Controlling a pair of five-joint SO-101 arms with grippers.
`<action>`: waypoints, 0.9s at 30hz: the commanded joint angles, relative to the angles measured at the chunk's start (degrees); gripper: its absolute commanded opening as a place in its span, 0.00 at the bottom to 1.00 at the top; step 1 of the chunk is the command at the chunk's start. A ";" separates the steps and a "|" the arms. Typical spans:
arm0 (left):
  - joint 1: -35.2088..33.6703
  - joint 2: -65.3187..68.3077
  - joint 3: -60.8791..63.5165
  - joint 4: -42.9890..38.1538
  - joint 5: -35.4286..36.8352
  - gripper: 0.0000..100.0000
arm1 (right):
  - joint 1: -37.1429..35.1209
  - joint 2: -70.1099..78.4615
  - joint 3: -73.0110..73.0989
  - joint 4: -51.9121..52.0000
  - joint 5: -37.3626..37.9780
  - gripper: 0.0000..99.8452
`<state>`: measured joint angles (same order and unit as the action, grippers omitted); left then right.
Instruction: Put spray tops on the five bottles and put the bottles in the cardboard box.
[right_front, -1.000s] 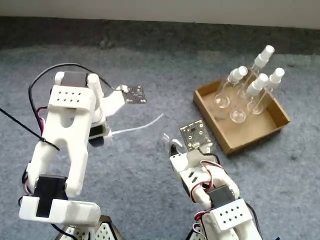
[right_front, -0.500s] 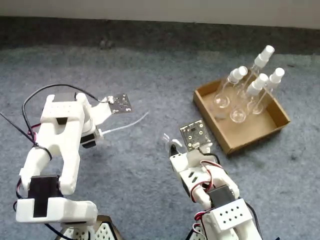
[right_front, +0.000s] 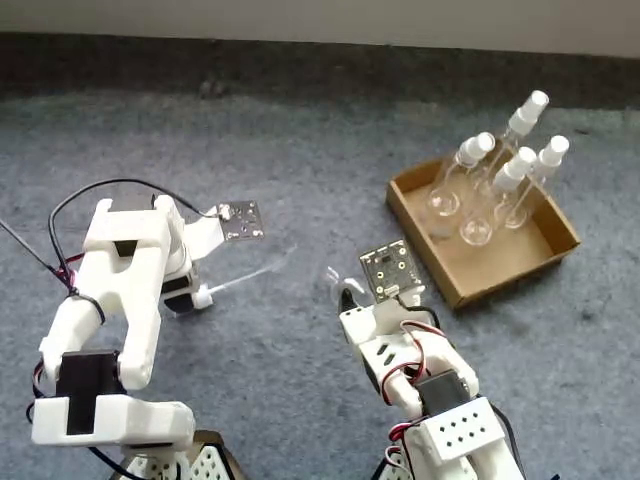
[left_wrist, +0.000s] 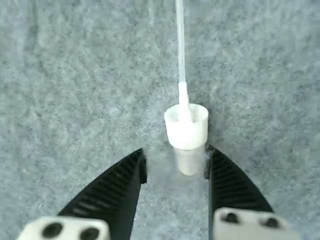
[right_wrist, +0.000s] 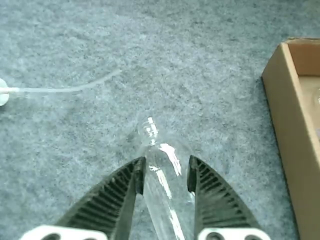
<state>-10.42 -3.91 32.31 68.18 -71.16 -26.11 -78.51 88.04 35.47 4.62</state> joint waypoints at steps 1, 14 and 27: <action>-0.75 -3.03 -3.47 -0.79 4.48 0.17 | 0.57 -0.66 -0.57 -1.63 -0.09 0.11; -0.22 -3.03 -17.98 12.84 44.48 0.17 | 0.57 -0.66 -0.57 -1.63 -0.09 0.11; 0.48 -2.33 -19.56 25.32 89.58 0.17 | 0.57 -0.66 -0.57 -1.63 -0.09 0.11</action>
<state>-10.42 -4.18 15.52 92.09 7.25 -26.11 -78.51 88.04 35.47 4.62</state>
